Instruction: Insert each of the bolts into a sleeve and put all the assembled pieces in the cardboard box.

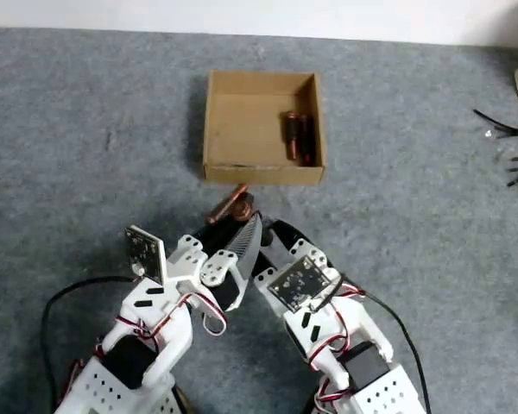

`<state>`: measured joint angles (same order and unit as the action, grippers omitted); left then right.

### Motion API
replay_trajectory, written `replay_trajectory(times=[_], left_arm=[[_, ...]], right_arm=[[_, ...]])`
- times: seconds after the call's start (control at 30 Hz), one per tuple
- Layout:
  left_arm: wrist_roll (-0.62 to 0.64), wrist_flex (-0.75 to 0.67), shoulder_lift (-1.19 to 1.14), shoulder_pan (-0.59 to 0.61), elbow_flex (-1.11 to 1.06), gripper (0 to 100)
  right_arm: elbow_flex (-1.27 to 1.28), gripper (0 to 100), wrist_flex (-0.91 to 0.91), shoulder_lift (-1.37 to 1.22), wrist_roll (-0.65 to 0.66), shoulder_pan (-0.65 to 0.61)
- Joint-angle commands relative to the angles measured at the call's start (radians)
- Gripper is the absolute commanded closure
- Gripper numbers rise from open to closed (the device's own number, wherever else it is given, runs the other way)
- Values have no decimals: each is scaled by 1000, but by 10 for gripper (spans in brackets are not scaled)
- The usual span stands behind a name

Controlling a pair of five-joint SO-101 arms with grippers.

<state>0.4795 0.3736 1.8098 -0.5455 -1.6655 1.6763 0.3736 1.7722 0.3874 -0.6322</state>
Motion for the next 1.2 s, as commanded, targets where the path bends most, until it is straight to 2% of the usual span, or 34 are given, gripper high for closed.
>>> replay_trajectory(times=[0.0,0.1,0.17,0.33,0.53,0.67,0.83,1.07,1.17], left_arm=[[-20,29,13,-5,4,778],[-20,69,13,-7,12,643],[-20,69,13,2,12,626],[-11,44,16,111,22,697],[170,15,18,314,79,782],[175,18,16,387,76,844],[-35,-21,15,386,13,999],[-313,-35,12,417,-30,994],[-427,66,12,417,-27,994]], right_arm=[[157,995,-5,4,8,36],[157,995,-5,7,8,61],[157,995,-5,7,8,71],[157,995,-5,7,6,74],[157,995,-13,7,6,96],[157,995,-59,-2,-28,156],[157,995,-84,4,-117,240],[157,993,-85,-2,-92,259],[150,993,-91,-2,-6,255]])
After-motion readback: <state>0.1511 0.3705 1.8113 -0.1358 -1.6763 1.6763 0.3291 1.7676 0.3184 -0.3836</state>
